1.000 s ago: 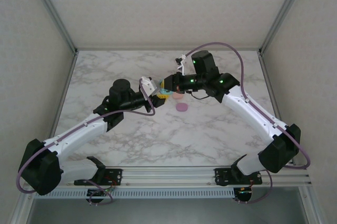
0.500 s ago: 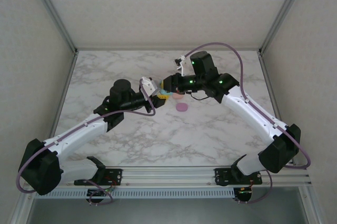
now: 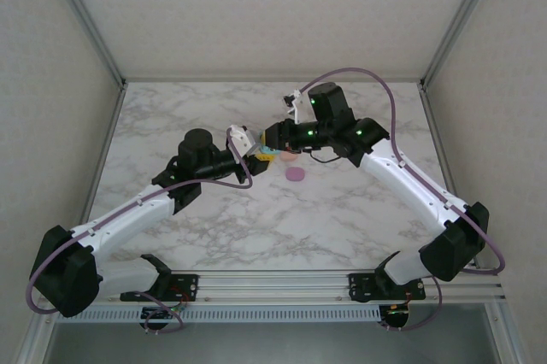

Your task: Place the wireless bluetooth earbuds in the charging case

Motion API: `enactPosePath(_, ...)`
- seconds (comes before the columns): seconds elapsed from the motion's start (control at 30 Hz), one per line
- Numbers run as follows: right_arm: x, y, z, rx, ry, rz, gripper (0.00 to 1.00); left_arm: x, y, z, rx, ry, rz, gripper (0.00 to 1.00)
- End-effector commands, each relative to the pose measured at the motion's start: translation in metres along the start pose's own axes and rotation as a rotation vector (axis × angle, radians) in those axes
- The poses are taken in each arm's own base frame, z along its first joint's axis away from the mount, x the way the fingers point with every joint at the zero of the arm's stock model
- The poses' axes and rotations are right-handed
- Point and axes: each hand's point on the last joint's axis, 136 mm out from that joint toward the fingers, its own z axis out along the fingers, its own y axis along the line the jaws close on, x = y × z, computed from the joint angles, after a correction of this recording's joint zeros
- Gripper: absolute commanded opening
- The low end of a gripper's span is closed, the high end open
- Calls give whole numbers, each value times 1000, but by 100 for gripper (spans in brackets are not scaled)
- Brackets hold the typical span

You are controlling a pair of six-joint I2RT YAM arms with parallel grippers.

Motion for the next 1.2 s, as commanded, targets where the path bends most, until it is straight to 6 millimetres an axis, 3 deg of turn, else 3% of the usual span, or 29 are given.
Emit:
enactPosePath(0.0,-3,4,-9,26,-18,-29,28,-35,-1,-5,-3,-94,38,28)
enactPosePath(0.4,-12,17,-19,5,-62,-77,33,-31,-2,-7,-8,-80,35,28)
enactPosePath(0.6,-18,27,-39,5,-144,-137,34,-30,-2,-7,-8,-77,35,28)
enactPosePath(0.8,-42,1,-59,205,-280,-145,37,-31,-6,-8,16,-75,41,28)
enactPosePath(0.97,-59,-17,-46,294,-263,-118,43,-31,-10,-9,33,-66,48,28)
enactPosePath(1.17,-57,-25,-12,289,-121,-99,51,-36,-11,-12,34,-73,54,28)
